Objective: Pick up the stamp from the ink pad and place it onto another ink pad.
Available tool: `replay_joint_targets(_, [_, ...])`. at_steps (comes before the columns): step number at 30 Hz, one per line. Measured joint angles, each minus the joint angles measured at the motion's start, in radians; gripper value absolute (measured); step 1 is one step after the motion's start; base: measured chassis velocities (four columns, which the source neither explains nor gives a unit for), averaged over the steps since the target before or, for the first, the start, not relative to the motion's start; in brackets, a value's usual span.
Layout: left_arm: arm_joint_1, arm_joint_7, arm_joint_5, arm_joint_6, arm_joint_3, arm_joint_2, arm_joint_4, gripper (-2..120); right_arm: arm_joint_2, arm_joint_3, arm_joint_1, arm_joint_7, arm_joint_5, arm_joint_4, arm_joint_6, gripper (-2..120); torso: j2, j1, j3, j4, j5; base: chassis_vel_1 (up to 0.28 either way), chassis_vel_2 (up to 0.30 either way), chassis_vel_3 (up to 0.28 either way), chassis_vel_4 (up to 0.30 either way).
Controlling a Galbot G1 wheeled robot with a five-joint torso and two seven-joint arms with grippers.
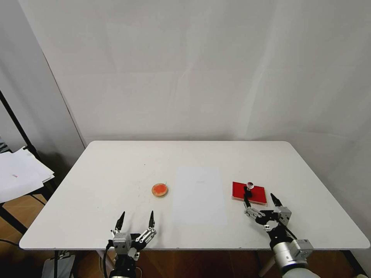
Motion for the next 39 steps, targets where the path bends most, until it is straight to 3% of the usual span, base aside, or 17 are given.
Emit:
replay_joint_targets(14, [0.000,0.000,0.000,0.000,0.000,0.000,0.000,102,-0.003,-0.081,0.120,0.002,0.026,-0.112,-0.007,99,0.000,0.000,0.000,0.0000,0.0000,0.000,0.000,0.000,0.000])
replay_joint_targets(26, [0.000,0.000,0.000,0.000,0.000,0.000,0.000,102,-0.010,-0.095,0.155,0.012,0.031,-0.114,-0.012,91,0.000,0.000,0.000,0.0000,0.0000,0.000,0.000,0.000,0.000])
replay_joint_targets(30, [0.000,0.000,0.000,0.000,0.000,0.000,0.000,102,-0.010,-0.093,0.148,0.014,0.031,-0.115,-0.012,75,0.000,0.000,0.000,0.0000,0.0000,0.000,0.000,0.000,0.000])
replay_joint_targets(32, [0.000,0.000,0.000,0.000,0.000,0.000,0.000,102,-0.010,-0.093,0.148,0.015,0.031,-0.115,-0.012,73,0.000,0.000,0.000,0.0000,0.0000,0.000,0.000,0.000,0.000])
replay_joint_targets(35, [0.000,0.000,0.000,0.000,0.000,0.000,0.000,102,-0.006,-0.093,0.145,0.025,0.030,-0.115,-0.011,56,0.000,0.000,0.000,0.0000,0.0000,0.000,0.000,0.000,0.000])
replay_joint_targets(39, [0.000,0.000,0.000,0.000,0.000,0.000,0.000,102,-0.006,-0.093,0.144,0.029,0.028,-0.114,-0.011,43,0.000,0.000,0.000,0.0000,0.0000,0.000,0.000,0.000,0.000])
